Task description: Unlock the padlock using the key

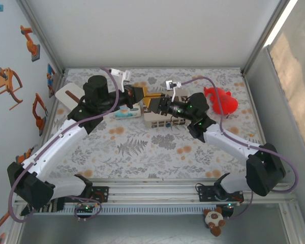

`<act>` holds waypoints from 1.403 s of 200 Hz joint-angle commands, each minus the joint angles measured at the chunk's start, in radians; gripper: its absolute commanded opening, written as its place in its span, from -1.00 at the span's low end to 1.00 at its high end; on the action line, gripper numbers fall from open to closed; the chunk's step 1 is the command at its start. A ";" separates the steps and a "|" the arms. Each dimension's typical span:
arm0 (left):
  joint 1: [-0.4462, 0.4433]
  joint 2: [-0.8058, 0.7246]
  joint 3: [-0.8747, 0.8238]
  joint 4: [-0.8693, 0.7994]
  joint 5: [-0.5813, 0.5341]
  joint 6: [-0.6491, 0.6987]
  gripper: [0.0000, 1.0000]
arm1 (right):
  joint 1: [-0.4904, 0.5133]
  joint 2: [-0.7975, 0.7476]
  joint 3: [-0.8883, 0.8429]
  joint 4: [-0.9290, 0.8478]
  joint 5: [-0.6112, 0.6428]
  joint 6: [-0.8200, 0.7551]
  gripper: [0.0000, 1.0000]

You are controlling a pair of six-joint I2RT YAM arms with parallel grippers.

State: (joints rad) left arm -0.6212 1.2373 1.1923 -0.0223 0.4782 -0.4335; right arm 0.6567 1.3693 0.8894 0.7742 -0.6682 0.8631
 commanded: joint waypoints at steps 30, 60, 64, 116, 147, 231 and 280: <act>-0.008 -0.051 -0.013 0.038 0.011 -0.017 -1.00 | -0.035 -0.066 -0.071 0.000 0.016 -0.036 -0.02; -0.007 -0.046 -0.014 0.050 0.020 -0.027 -1.00 | -0.035 -0.057 -0.065 0.042 -0.011 -0.011 -0.02; -0.007 -0.045 -0.013 0.051 0.021 -0.027 -1.00 | -0.035 -0.054 -0.062 0.053 -0.014 -0.003 -0.02; -0.008 -0.044 -0.010 0.053 0.027 -0.030 -1.00 | -0.029 0.021 -0.001 0.163 -0.036 0.074 -0.03; -0.008 -0.045 -0.010 0.047 0.024 -0.028 -1.00 | -0.013 0.052 0.030 0.170 -0.050 0.086 -0.04; -0.008 -0.043 -0.011 0.048 0.026 -0.028 -1.00 | 0.014 0.078 0.051 0.200 -0.049 0.115 -0.35; -0.007 -0.049 -0.015 0.046 0.019 -0.028 -1.00 | 0.012 0.062 0.034 0.198 -0.044 0.113 -0.62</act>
State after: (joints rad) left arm -0.6270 1.2087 1.1835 0.0002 0.4873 -0.4553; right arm 0.6647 1.4475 0.9119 0.9321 -0.7097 0.9733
